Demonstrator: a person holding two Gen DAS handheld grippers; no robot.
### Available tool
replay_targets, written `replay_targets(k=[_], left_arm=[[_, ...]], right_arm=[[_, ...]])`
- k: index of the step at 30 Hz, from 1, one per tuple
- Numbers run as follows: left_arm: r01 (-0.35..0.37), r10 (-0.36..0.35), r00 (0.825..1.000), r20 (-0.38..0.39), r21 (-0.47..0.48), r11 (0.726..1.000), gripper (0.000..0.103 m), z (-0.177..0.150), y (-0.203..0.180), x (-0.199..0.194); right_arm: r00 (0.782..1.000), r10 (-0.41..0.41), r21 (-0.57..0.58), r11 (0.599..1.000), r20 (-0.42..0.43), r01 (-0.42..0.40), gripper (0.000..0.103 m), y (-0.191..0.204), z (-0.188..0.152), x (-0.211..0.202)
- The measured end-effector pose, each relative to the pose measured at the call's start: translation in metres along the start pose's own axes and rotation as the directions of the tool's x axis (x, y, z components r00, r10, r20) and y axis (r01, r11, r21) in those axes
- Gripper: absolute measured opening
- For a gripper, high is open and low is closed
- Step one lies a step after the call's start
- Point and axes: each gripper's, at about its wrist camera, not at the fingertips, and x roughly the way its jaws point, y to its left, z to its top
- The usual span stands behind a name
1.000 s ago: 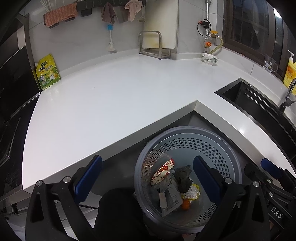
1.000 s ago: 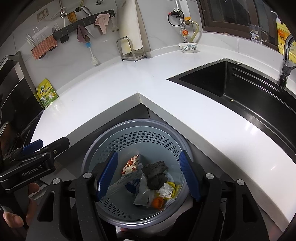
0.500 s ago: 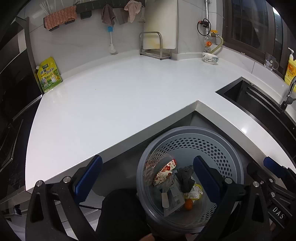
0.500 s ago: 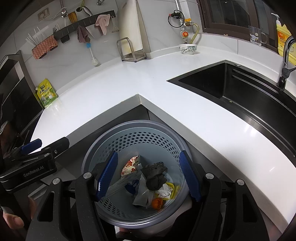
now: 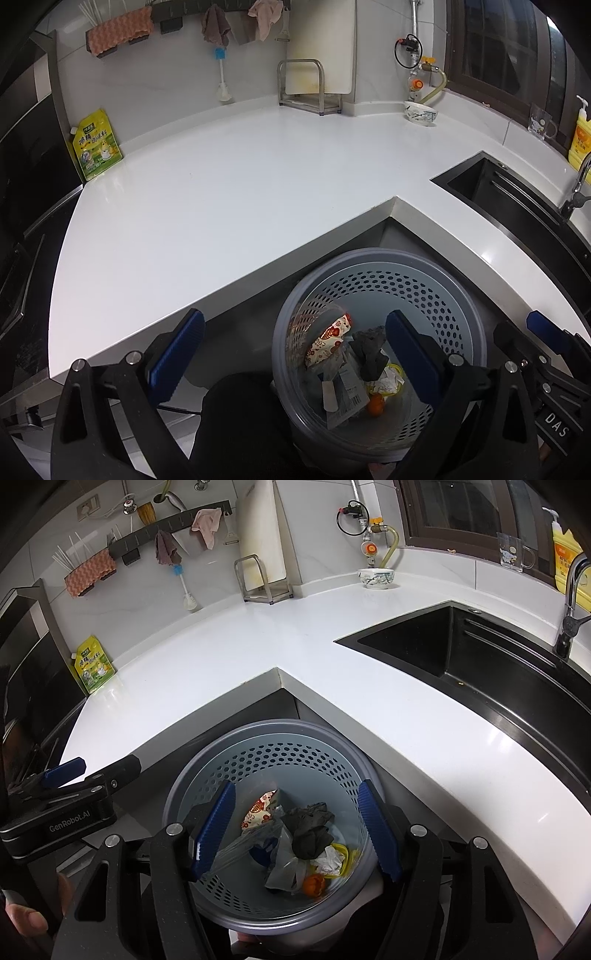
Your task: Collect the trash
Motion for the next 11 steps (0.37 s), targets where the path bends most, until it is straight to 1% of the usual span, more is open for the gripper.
replay_targets(k=[11], left_arm=[[-0.005, 0.005, 1.000, -0.006, -0.001, 1.000, 0.097, -0.0001, 0.0005, 0.0013]], right_arm=[[1.000, 0.000, 0.000, 1.000, 0.001, 0.000, 0.066, 0.0001, -0.0002, 0.0001]])
